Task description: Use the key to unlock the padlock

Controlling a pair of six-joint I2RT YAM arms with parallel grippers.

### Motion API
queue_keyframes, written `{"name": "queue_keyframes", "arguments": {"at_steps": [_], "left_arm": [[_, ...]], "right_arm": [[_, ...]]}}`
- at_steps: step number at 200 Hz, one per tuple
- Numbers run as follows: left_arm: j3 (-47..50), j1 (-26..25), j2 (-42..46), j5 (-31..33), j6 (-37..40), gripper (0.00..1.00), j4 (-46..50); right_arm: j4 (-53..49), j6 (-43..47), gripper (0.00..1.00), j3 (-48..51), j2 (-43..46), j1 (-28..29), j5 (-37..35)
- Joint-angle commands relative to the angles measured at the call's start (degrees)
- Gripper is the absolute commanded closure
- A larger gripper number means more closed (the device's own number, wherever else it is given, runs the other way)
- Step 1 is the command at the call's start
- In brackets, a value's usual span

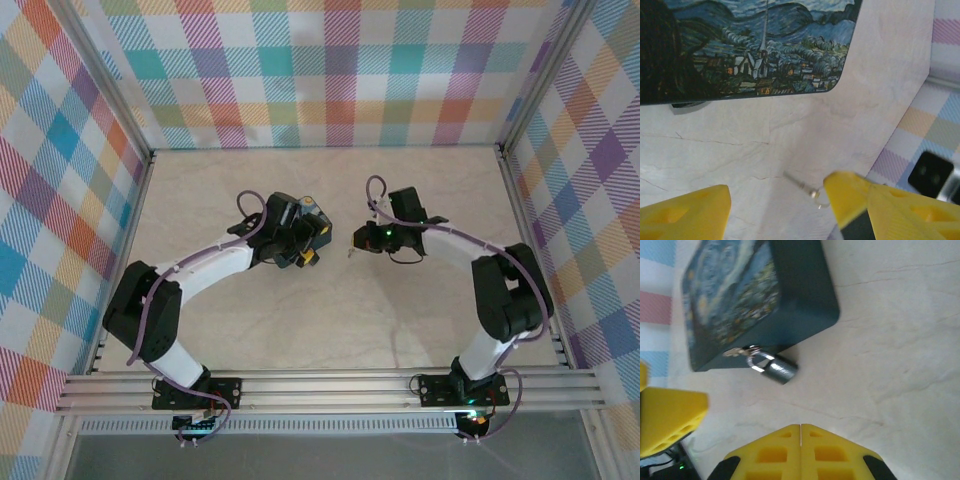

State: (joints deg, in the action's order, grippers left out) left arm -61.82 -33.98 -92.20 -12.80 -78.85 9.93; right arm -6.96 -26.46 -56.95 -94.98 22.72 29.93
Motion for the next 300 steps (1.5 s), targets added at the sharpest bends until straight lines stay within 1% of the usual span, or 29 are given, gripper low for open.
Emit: {"name": "queue_keyframes", "arguments": {"at_steps": [1,32,59,114,131,174,177,186,213,223,251,269,282,289,300], "left_arm": [[-3.6,-0.6,-2.4,-0.7,-8.0,0.28,-0.7],[-6.6,-1.0,-4.4,-2.9,-10.7,0.28,0.6],[-8.3,-1.3,-4.9,-4.9,-10.7,0.30,2.3],[-7.1,-1.4,-3.6,-7.4,-11.5,0.30,2.3],[-6.4,-1.4,-3.2,-7.4,-12.2,0.28,1.9],[-5.7,-1.4,-3.1,-8.9,-13.5,0.27,0.2],[-5.4,-1.4,-3.0,-8.9,-15.2,0.27,0.0],[-4.5,-1.4,-2.7,-8.9,-16.4,0.28,-1.3],[-3.1,-1.2,-1.5,-8.2,-17.5,0.35,-2.5],[-3.0,-0.9,-1.1,-7.5,-17.1,0.39,-1.7],[-2.3,-0.2,0.1,-6.7,-16.5,0.58,-1.1],[-2.5,0.0,0.4,-6.7,-14.8,0.65,0.6],[-2.6,0.2,0.6,-6.5,-14.3,0.67,1.9],[-2.4,0.3,0.9,-6.3,-12.2,0.68,2.6],[-2.2,0.4,1.4,-5.9,-11.1,0.73,3.4]], "right_arm": [[7.5,-6.1,1.00,2.5,4.4,1.4,5.3],[11.1,-8.3,1.00,2.9,7.1,4.1,6.1],[12.7,-9.2,1.00,2.7,8.0,5.1,5.8],[14.2,-9.4,1.00,1.3,8.4,6.1,2.6],[16.5,-10.3,1.00,1.6,8.3,6.4,1.4],[21.9,-11.8,1.00,1.5,7.0,8.5,-0.5],[22.3,-11.8,1.00,1.6,6.9,8.6,-0.6],[23.2,-12.0,1.00,1.6,6.7,9.0,-0.7],[23.6,-12.3,1.00,1.6,6.2,9.7,-0.4],[23.8,-12.5,1.00,2.2,6.4,9.7,-0.3],[23.9,-12.6,1.00,4.1,7.3,9.7,-0.9],[23.9,-12.6,1.00,5.3,7.9,9.7,-1.8],[23.9,-12.7,1.00,6.0,8.5,9.7,-2.5],[23.9,-12.8,1.00,6.3,8.8,9.7,-3.1],[23.8,-12.9,1.00,6.8,9.3,9.7,-3.9]]}}
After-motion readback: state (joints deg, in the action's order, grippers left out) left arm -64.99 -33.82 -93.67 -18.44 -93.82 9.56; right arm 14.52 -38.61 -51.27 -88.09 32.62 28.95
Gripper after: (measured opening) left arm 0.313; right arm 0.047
